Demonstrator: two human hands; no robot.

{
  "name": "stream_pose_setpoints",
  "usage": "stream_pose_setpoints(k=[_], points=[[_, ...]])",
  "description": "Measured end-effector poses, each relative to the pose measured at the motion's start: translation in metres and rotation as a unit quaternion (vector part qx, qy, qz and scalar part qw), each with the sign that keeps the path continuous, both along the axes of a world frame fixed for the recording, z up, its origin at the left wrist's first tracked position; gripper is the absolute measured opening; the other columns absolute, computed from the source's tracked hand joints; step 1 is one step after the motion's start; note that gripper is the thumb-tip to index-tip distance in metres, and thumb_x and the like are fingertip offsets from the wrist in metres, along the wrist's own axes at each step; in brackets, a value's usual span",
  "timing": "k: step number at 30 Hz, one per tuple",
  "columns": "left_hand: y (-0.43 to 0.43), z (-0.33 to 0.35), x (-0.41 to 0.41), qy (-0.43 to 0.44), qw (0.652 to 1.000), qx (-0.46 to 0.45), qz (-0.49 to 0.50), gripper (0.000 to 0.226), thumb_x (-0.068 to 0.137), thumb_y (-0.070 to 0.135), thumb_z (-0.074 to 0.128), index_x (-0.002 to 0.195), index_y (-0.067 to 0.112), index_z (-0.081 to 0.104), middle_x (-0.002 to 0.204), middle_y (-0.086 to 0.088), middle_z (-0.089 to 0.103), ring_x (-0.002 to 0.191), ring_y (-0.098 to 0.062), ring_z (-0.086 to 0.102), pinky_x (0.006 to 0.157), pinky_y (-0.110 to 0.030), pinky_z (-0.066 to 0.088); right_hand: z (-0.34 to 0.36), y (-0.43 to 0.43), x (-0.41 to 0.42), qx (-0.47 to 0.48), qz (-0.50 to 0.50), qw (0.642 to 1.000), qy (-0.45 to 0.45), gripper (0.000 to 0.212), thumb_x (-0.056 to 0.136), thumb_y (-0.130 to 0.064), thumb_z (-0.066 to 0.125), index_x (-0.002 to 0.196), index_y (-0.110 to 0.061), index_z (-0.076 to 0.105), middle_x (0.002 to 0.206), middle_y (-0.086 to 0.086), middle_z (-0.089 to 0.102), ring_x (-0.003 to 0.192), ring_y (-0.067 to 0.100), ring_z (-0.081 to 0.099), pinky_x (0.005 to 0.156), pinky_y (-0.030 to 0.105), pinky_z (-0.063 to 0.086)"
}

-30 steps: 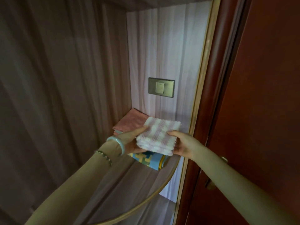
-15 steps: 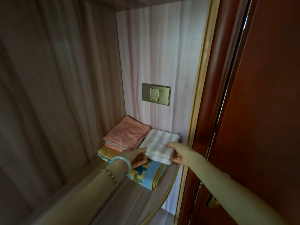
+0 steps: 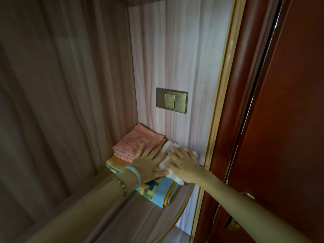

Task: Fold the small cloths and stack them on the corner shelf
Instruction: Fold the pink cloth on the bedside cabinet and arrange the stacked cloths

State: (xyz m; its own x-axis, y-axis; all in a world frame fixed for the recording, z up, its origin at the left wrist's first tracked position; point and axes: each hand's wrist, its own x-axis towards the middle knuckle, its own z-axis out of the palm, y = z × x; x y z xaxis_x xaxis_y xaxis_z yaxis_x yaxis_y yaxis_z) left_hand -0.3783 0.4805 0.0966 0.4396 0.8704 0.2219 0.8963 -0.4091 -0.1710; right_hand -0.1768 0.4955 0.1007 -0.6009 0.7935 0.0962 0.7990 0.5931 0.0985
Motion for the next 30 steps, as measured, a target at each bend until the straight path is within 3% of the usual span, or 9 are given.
stream_pose_setpoints(k=[3,5,7,11,14,19,23,26,30], points=[[0.000,0.002,0.001,-0.005,1.000,-0.019,-0.002,0.084,0.084,0.075,0.001,0.142,0.028,0.039,0.143,-0.001,0.047,0.133,-0.027,0.042,0.114,-0.048,0.016,0.005,0.008,-0.005,-0.030,0.012,0.998,-0.056,0.056,0.083,-0.044,0.026,0.117,-0.020,0.063,0.139,0.018,0.050,0.128,0.044,0.045,0.096,0.063,0.039],[0.002,0.013,-0.003,-0.079,0.995,-0.052,0.002,0.092,0.074,0.081,-0.002,0.148,0.032,0.025,0.155,0.003,0.025,0.143,-0.023,0.021,0.116,-0.045,0.008,0.009,0.015,-0.008,-0.010,-0.015,0.999,0.041,0.068,0.089,-0.050,0.012,0.149,-0.021,0.028,0.159,0.012,0.015,0.147,0.031,0.010,0.115,0.051,0.008],[0.011,0.021,-0.013,-0.152,0.987,-0.032,0.040,0.096,0.073,0.084,-0.006,0.147,0.032,0.025,0.153,0.002,0.027,0.141,-0.022,0.023,0.115,-0.046,0.013,0.020,0.023,-0.013,-0.024,-0.036,0.995,0.085,0.058,0.100,-0.046,0.021,0.153,-0.025,0.008,0.161,0.006,-0.003,0.148,0.021,-0.007,0.117,0.042,-0.006],[0.021,0.033,-0.042,-0.068,0.991,-0.028,0.112,0.097,0.075,0.073,-0.015,0.150,0.022,0.019,0.157,-0.006,0.021,0.145,-0.028,0.016,0.116,-0.054,0.007,0.012,0.032,-0.024,-0.022,-0.009,0.997,0.072,0.062,0.099,-0.051,0.022,0.152,-0.029,-0.001,0.161,0.006,-0.006,0.148,0.021,-0.010,0.117,0.039,-0.008],[0.021,0.020,-0.051,0.075,0.992,-0.078,0.069,0.063,0.093,0.051,0.022,0.137,0.008,0.034,0.132,-0.024,0.053,0.119,-0.049,0.050,0.095,-0.065,0.036,-0.004,0.034,-0.033,-0.042,-0.011,0.998,0.039,0.072,0.087,-0.061,0.000,0.152,-0.030,-0.002,0.161,0.008,-0.005,0.148,0.023,-0.007,0.117,0.040,-0.007],[0.024,0.023,-0.056,0.042,0.994,-0.077,0.062,0.058,0.084,0.049,0.033,0.131,0.016,0.039,0.125,-0.020,0.060,0.111,-0.046,0.058,0.084,-0.063,0.046,0.019,0.030,-0.034,-0.083,-0.011,0.995,0.048,0.059,0.101,-0.047,0.020,0.153,-0.028,0.000,0.161,0.006,-0.007,0.148,0.022,-0.008,0.119,0.041,-0.005],[0.019,0.033,-0.058,0.020,0.992,-0.069,0.104,0.092,0.080,0.069,-0.019,0.147,0.027,0.027,0.156,-0.006,0.023,0.143,-0.033,0.020,0.111,-0.062,0.016,0.044,0.023,-0.048,-0.075,0.014,0.993,0.089,0.055,0.103,-0.045,0.020,0.153,-0.030,0.003,0.162,0.005,-0.002,0.148,0.021,-0.005,0.119,0.045,-0.001],[0.019,0.020,-0.054,-0.036,0.991,-0.034,0.121,0.081,0.091,0.062,-0.006,0.144,0.019,0.038,0.150,-0.009,0.038,0.138,-0.036,0.032,0.107,-0.058,0.025,0.028,0.029,-0.061,-0.095,0.000,0.995,0.034,0.056,0.102,-0.047,0.017,0.152,-0.031,0.000,0.161,0.006,-0.004,0.148,0.025,-0.007,0.119,0.048,-0.002],[0.014,0.015,-0.057,-0.137,0.973,-0.056,0.179,0.080,0.083,0.072,0.014,0.151,0.030,0.011,0.159,0.002,0.011,0.146,-0.019,0.005,0.117,-0.042,0.001,0.014,0.034,-0.065,-0.095,-0.017,0.995,0.040,0.057,0.100,-0.049,0.018,0.152,-0.032,0.002,0.162,0.005,-0.002,0.148,0.023,-0.007,0.118,0.048,-0.005]])
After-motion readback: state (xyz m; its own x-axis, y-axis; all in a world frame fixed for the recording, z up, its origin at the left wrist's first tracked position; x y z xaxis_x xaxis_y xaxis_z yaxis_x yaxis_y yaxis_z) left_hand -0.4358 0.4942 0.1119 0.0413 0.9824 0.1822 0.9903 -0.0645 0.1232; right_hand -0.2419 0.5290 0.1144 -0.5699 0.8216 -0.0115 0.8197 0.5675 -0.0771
